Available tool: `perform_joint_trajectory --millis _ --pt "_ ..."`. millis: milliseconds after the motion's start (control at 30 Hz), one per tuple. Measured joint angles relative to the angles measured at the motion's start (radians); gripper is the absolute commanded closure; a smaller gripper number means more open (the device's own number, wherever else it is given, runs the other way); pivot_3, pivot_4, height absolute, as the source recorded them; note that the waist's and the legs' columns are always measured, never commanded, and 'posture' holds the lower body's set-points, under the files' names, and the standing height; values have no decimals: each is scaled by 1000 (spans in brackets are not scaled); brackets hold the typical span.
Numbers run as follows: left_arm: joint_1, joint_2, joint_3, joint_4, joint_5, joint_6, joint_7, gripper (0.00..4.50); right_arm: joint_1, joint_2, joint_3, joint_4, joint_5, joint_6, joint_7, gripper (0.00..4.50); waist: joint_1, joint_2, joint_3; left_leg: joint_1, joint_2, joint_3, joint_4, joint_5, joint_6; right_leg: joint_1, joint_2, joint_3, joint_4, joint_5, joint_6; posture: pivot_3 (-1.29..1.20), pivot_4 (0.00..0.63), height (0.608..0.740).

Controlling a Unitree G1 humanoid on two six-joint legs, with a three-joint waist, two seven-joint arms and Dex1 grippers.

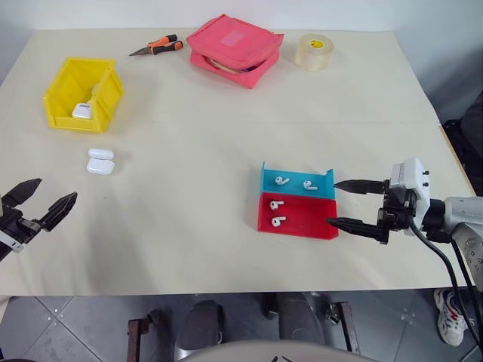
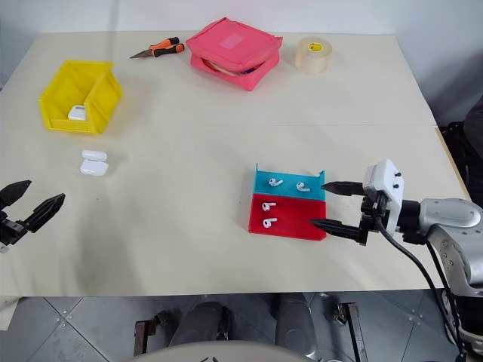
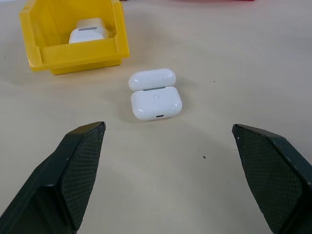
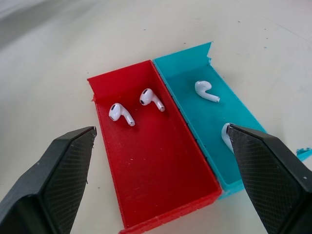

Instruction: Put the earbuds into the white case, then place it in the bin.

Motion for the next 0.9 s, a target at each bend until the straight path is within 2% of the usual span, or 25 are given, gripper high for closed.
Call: perform_joint_trajectory --millis 300,467,600,900 --pt "3 0 4 -29 1 47 74 57 -39 28 38 20 -9 -6 3 0 -1 0 0 0 0 0 0 0 0 0 0 0 0 0 0 0 150 740" --pt "57 -2 56 -127 -2 117 132 57 -139 52 73 53 -14 -13 24 0 -2 1 1 0 1 -2 0 0 0 0 0 0 0 0 0 0 150 740" --pt "191 -53 129 -242 -21 136 136 57 -247 103 120 107 -25 -34 44 0 -14 3 2 0 1 -4 0 -1 -1 -2 0 1 0 0 -1 0 150 740" --pt "509 -193 308 -385 -88 200 109 57 -394 164 200 265 -69 -72 108 0 -17 6 4 -1 2 -8 1 -2 0 -2 0 0 -1 -1 -1 0 150 740"
